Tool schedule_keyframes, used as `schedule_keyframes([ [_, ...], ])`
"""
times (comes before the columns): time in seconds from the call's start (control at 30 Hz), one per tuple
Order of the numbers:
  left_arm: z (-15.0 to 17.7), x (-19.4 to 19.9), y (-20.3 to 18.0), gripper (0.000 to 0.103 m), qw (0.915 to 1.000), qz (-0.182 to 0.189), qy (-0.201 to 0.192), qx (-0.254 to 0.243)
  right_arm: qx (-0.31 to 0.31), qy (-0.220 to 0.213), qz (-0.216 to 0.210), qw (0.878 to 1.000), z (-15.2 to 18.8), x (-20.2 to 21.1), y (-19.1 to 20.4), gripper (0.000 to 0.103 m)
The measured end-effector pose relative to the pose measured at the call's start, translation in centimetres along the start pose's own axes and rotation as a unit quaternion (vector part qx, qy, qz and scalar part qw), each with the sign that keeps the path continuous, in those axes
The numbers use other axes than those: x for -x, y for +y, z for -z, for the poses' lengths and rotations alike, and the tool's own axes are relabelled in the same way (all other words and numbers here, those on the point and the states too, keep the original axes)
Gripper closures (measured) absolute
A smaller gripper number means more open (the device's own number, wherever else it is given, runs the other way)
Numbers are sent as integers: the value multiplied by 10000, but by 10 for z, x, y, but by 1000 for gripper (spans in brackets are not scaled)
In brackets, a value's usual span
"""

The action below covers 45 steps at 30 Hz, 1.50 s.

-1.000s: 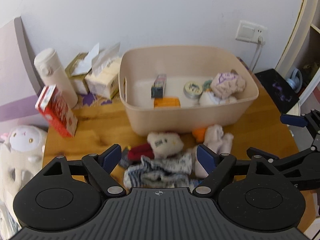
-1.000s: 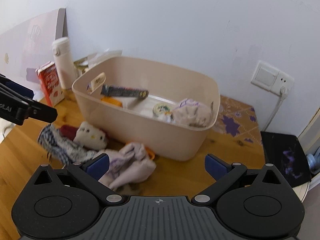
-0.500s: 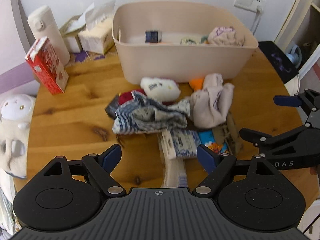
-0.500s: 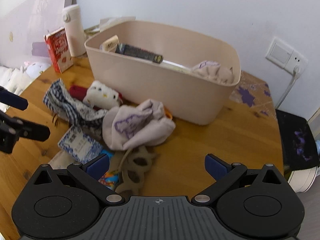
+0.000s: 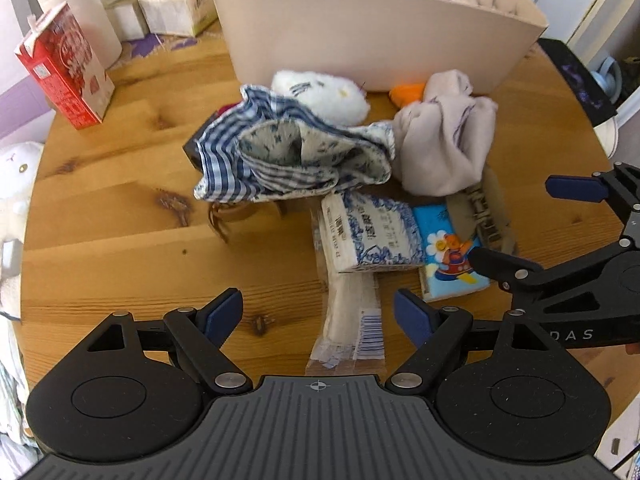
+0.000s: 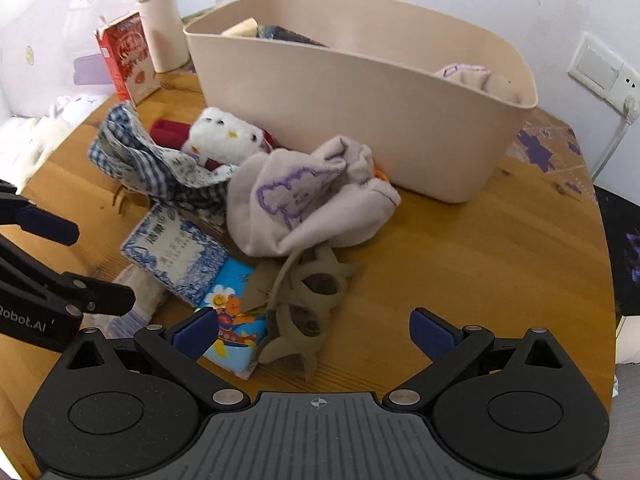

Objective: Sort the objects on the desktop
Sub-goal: 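Grasp clear granule packet with left tool while right tool grasps brown twisted toy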

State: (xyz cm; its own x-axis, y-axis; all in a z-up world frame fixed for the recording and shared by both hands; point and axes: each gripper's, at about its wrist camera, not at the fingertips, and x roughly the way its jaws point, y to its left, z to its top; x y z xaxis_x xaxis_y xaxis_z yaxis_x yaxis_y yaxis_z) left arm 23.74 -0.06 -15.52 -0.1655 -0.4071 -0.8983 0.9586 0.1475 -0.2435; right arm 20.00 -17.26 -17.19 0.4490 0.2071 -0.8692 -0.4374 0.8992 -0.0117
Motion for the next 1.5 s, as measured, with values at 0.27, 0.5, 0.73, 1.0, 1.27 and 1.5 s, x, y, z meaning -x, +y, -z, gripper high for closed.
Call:
schedule_keyframes([
  [0.27, -5, -19, 3, 19, 9996, -20, 268, -94, -383, 96, -131, 9991, 2, -18, -12, 0],
  [0.5, -8, -30, 3, 19, 9993, 38, 360, -94, -497, 44, -322, 9982, 0, -26, -21, 1],
  [0.73, -11, -35, 2, 30, 9994, 30, 299, -157, -729, 2, -783, 9943, 0, -26, -31, 20],
  [1.0, -14, -33, 4, 63, 9993, -18, 130, -364, -835, -24, -1073, 9907, -3, -26, -27, 45],
  [1.27, -5, -28, -1, 74, 9978, 197, 196, -609, -886, -92, -874, 9922, 2, -18, -25, 53],
  [1.5, 11, -21, 5, 76, 9983, 263, 214, -484, -985, -176, -710, 9924, 13, -6, -26, 53],
])
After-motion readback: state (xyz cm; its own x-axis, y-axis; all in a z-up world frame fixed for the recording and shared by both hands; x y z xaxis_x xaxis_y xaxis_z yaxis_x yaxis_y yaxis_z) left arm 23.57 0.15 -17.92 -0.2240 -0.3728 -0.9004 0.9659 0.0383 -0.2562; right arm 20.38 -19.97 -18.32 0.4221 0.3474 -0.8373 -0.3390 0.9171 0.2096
